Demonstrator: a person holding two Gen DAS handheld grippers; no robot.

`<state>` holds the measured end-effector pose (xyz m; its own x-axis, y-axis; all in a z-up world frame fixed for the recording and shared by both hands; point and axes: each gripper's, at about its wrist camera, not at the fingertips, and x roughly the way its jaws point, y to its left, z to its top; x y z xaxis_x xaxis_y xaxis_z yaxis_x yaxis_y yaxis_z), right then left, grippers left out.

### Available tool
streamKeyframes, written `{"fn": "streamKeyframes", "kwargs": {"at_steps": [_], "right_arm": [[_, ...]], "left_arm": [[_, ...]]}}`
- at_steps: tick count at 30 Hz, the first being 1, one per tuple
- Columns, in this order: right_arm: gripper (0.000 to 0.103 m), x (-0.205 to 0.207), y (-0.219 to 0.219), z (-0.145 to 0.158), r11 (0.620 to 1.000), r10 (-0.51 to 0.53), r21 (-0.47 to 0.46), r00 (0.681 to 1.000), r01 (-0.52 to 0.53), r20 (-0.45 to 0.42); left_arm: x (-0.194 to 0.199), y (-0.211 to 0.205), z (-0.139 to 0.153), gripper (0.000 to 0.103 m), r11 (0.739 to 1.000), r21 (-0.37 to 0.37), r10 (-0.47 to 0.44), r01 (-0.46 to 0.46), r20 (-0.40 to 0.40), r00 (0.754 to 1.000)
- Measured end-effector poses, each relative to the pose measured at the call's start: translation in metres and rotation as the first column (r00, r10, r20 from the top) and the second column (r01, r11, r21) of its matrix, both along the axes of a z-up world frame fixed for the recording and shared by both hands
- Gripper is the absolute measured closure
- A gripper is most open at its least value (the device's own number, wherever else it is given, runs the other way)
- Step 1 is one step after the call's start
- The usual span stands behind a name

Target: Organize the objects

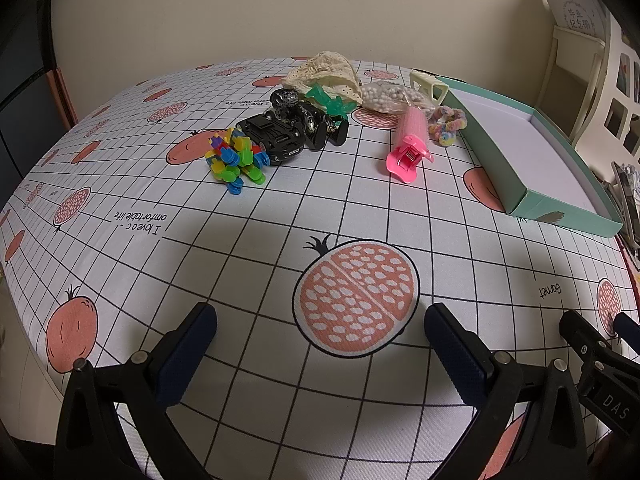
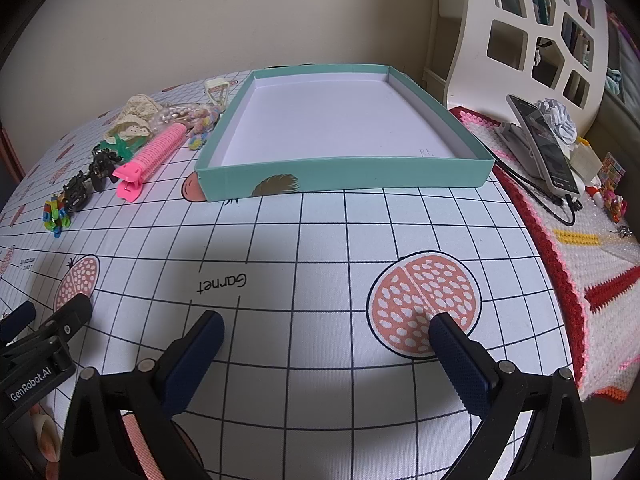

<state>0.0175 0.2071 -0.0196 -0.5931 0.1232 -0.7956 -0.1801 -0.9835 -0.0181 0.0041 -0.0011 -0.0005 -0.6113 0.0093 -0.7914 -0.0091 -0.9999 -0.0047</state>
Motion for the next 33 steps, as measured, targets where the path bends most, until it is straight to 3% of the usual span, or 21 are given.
{"fn": "streamKeyframes", "kwargs": {"at_steps": [21, 25, 33], "right_arm": [[0.000, 0.000, 0.000, 0.002, 1.000, 0.004, -0.004, 1.000, -0.004, -0.003], [0.000, 0.001, 0.000, 0.014, 1.000, 0.011, -0.026, 0.999, -0.012, -0.039], [0.000, -0.016, -0.012, 0.054, 0.997, 0.071, -0.028, 0.995, -0.073, -0.072]], "left_arm": [[0.000, -0.001, 0.001, 0.000, 1.000, 0.012, -0.007, 0.007, 0.006, 1.000], [-0.001, -0.004, 0.006, 0.000, 0.998, 0.066, -0.022, 0.021, 0.019, 1.000], [-0.024, -0.012, 0.038, 0.000, 0.997, 0.075, 0.015, -0.018, 0.041, 0.999]]}}
